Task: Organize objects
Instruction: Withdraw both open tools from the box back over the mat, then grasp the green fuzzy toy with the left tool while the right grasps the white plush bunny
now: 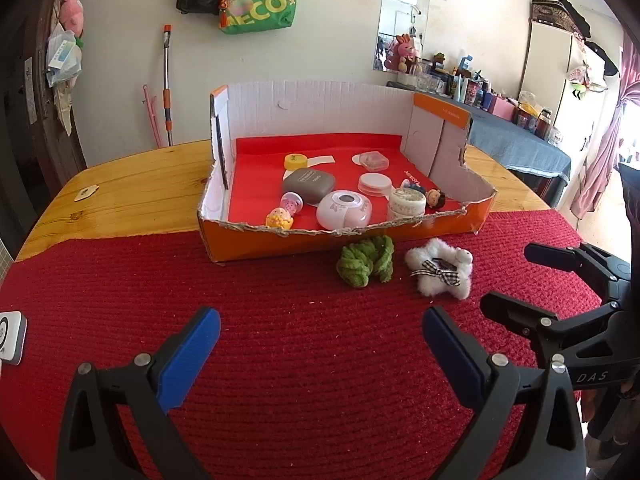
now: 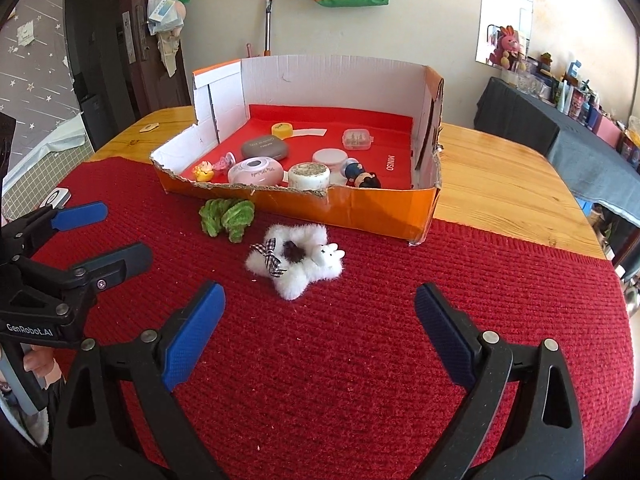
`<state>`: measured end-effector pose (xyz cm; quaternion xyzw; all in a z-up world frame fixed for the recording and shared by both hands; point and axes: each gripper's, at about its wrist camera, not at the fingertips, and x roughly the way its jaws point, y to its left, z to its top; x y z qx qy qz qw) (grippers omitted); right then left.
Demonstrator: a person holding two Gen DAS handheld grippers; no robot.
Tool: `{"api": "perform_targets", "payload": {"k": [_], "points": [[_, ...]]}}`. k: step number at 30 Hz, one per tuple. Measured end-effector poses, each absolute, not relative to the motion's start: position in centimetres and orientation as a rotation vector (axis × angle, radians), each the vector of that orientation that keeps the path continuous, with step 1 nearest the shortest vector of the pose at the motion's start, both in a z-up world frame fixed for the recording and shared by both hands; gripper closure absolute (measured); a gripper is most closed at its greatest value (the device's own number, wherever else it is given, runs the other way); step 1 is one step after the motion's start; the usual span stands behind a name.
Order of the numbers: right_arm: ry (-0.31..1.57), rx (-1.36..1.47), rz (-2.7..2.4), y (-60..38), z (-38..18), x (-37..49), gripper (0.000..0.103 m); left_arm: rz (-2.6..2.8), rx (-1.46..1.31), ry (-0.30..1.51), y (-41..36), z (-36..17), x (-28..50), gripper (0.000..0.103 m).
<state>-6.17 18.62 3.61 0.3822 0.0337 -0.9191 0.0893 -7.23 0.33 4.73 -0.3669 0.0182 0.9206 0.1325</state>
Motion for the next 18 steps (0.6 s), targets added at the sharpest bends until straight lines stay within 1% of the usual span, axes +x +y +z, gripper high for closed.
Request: {"api": "perform_targets", "payload": {"k": [5,9,15,18], "points": [[0.164,1.198,-2.700,18.7,2.8,-7.8,0.006,2.617,-1.119,0.064,0.5,4.2,-8.6,0.000],[0.177,1.237,-2.669,18.8,2.2,-8.8,0.006,2.580,-1.146,0.075,0.7,4.0,-9.7,0.002],[0.212,1.272,-2.627,18.7,1.7,-10.1,0.006,2.528,-1.165,0.140,1.4,3.7,-11.3,0.005],[0.234,1.294,-2.600,18.6,1.5,-10.7,0.006,2.500,-1.171,0.168,1.7,3.4,-12.0,0.009]]}}
